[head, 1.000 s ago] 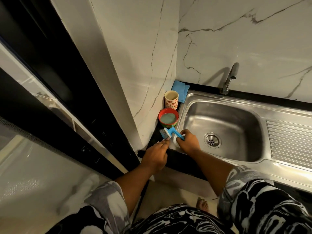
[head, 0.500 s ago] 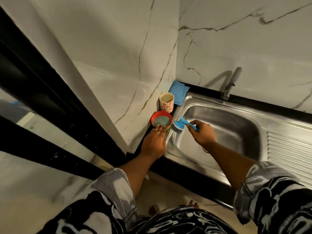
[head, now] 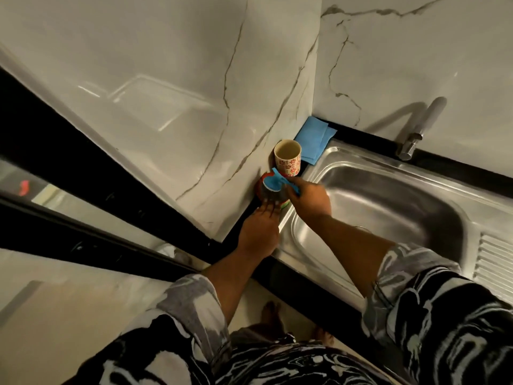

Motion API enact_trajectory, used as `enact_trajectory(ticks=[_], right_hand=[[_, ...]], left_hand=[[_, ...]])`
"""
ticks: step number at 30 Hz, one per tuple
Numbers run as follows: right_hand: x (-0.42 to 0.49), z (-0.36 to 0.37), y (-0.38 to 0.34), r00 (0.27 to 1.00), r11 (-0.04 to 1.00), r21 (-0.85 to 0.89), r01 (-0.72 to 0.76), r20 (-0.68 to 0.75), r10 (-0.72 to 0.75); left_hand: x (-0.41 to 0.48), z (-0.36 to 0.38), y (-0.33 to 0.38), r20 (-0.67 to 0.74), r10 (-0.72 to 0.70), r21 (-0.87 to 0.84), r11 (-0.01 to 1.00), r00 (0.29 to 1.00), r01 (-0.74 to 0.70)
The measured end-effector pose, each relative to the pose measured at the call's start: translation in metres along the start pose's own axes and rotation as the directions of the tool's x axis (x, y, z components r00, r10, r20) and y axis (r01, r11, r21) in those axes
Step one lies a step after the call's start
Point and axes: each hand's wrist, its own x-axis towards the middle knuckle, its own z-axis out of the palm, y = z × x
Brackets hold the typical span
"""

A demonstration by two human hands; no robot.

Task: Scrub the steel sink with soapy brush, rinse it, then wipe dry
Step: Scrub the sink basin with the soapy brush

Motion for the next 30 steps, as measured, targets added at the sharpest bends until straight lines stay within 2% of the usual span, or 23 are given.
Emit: enact_trajectory(ticks=[4,9,13,19,25,30], right_hand=[[0.009,0.014,0.0,1.0,0.992,-0.128,-0.01,0.022,0.013],[0.014,0.021,-0.003,0.985,0.964,-0.232,0.128,0.14,-0.097],[0.023,0.008,0.007,0.991,0.929,-0.35,0.12,0.1,-0.09],[0.013,0.027,-0.004,0.984,0.955,-0.241,0.17,0.1,-0.15],[0.008,0.013,0.015,0.992,0.931,-0.342,0.124,0.037,-0.118],[0.001,0.027,-0.001,0.988,0.952,-0.266,0.151,0.055,-0.141]], left_hand=[[0.004,0.007,-0.008,-0.006,0.053,0.049,0.997,0.999,-0.053],[0.005,0.012,-0.012,-0.002,0.07,0.047,0.996,0.998,-0.07],[0.006,0.013,-0.014,0.012,0.066,0.044,0.997,0.998,-0.066],[0.004,0.007,-0.013,-0.015,0.078,-0.01,0.997,0.997,-0.078],[0.003,0.006,-0.012,-0.009,0.077,0.021,0.997,0.997,-0.077],[0.002,0.003,-0.011,-0.01,0.078,-0.007,0.997,0.997,-0.079]])
